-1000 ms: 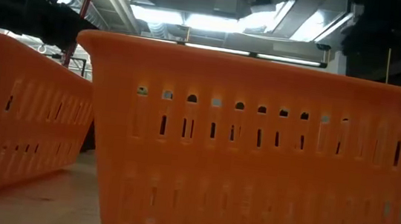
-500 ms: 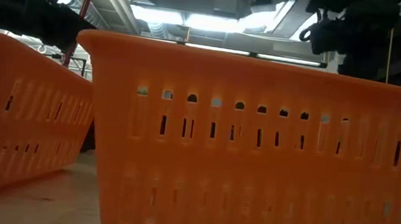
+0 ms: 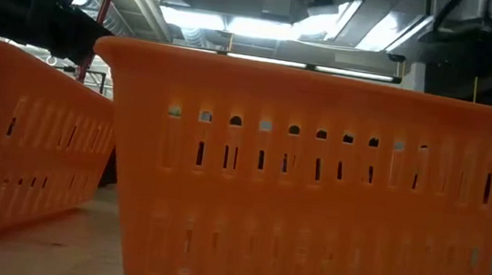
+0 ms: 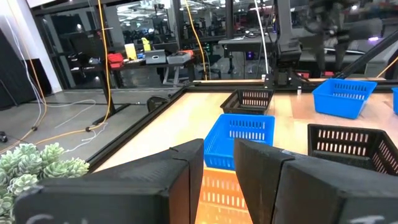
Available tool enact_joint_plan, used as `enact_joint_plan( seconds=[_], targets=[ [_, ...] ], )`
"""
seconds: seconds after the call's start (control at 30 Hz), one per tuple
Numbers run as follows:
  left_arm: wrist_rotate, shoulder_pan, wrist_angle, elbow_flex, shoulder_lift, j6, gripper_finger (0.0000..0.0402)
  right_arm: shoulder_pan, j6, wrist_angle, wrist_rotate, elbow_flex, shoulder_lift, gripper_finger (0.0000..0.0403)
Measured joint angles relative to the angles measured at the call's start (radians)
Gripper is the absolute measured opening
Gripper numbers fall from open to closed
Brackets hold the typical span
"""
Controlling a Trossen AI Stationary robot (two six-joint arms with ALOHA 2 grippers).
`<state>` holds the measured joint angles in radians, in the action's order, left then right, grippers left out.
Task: Stack baskets by color
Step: Stack the middle right blue bin on the top blue bin
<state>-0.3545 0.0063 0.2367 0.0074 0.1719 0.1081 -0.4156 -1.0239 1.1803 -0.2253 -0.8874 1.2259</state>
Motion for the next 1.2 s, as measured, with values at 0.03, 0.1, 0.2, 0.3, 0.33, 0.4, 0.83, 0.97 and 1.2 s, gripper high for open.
enact_joint_plan(
  seconds=[0.03, 0.1, 0.2, 0.3, 0.33, 0.4, 0.83, 0.97, 1.2],
  targets=[
    [0.0, 0.0, 0.0, 0.0, 0.0, 0.0, 0.008, -0.028, -0.026, -0.019, 0.017, 0.019, 0.0, 0.0168],
    [0.0, 0.0, 0.0, 0.0, 0.0, -0.001, 0.008, -0.07, -0.083, -0.057, 0.065, 0.062, 0.0, 0.0168],
    [0.0, 0.0, 0.0, 0.0, 0.0, -0.01, 0.008, -0.103, -0.182, -0.074, 0.111, 0.121, 0.0, 0.0168],
    [0.0, 0.0, 0.0, 0.0, 0.0, -0.027, 0.008, -0.12, -0.205, -0.079, 0.112, 0.158, 0.0, 0.0168],
    [0.0, 0.0, 0.0, 0.0, 0.0, -0.027, 0.008, -0.124, -0.205, -0.085, 0.111, 0.168, 0.0, 0.0168],
    [0.0, 0.0, 0.0, 0.0, 0.0, -0.027, 0.008, -0.128, -0.202, -0.1, 0.111, 0.183, 0.0, 0.0168],
    [0.0, 0.0, -0.001, 0.0, 0.0, -0.027, 0.008, -0.131, -0.202, -0.243, 0.118, 0.276, 0.0, 0.0168],
    [0.0, 0.0, -0.002, 0.0, 0.0, -0.027, 0.008, -0.131, -0.202, -0.255, 0.119, 0.292, 0.0, 0.0168],
    [0.0, 0.0, -0.004, 0.0, 0.0, -0.028, 0.008, -0.131, -0.203, -0.256, 0.092, 0.292, 0.0, 0.0168]
  ],
)
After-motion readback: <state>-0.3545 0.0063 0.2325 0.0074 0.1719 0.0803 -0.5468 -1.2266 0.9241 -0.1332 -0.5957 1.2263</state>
